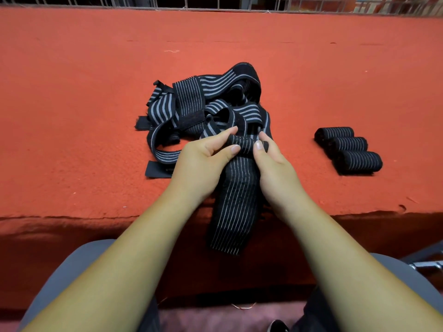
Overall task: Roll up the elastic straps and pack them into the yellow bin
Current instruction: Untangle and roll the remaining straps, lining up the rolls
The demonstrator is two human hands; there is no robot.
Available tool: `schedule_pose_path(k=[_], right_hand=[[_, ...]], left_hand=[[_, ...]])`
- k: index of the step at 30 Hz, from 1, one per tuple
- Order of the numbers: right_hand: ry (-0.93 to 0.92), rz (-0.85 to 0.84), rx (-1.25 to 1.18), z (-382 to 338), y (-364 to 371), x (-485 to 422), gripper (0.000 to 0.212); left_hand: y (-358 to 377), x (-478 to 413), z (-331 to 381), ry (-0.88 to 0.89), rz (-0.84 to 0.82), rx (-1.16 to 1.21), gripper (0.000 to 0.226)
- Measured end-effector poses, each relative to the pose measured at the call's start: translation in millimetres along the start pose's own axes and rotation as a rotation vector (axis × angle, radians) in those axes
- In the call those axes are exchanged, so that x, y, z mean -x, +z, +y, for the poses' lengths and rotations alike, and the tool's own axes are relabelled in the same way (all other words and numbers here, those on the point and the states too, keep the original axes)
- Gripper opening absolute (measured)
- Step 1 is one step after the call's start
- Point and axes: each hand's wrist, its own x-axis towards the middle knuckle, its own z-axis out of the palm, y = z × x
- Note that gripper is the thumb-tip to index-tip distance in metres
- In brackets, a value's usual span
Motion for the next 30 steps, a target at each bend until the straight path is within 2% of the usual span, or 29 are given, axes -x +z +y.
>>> schedule_pose_path(k=[5, 9, 12, 16, 20, 25, 30], right_hand=[[-0.023, 0.043, -0.014, 3, -1, -2, 0.042], [-0.094, 0.067, -0.043, 7, 2, -3, 0.035], [-0.129, 0.040, -0.053, 7, 6, -3, 0.042], [-0.112, 0.002, -0.082, 2, 7, -2, 0.057], [-0.131, -0.057, -0.006, -1, 4, 0, 0.066], [-0.092, -0.036, 0.024, -5, 3, 1, 0.061], [-0.061, 0.005, 0.007, -3, 1, 0, 0.057]], left_hand=[[-1, 4, 9, -0.006, -0.059, -0.096, 0.041], [0, 3, 12, -0.074, 0.000, -0.027, 0.034], [0, 3, 15, -0.108, 0.053, 0.087, 0.028], [0, 5, 21, -0.100, 0.058, 0.082, 0.029], [4, 6, 19, -0.122, 0.062, 0.072, 0.027], [5, 4, 15, -0.143, 0.062, 0.175, 0.022], [4, -2, 7, -0.185, -0.018, 0.284, 0.035]])
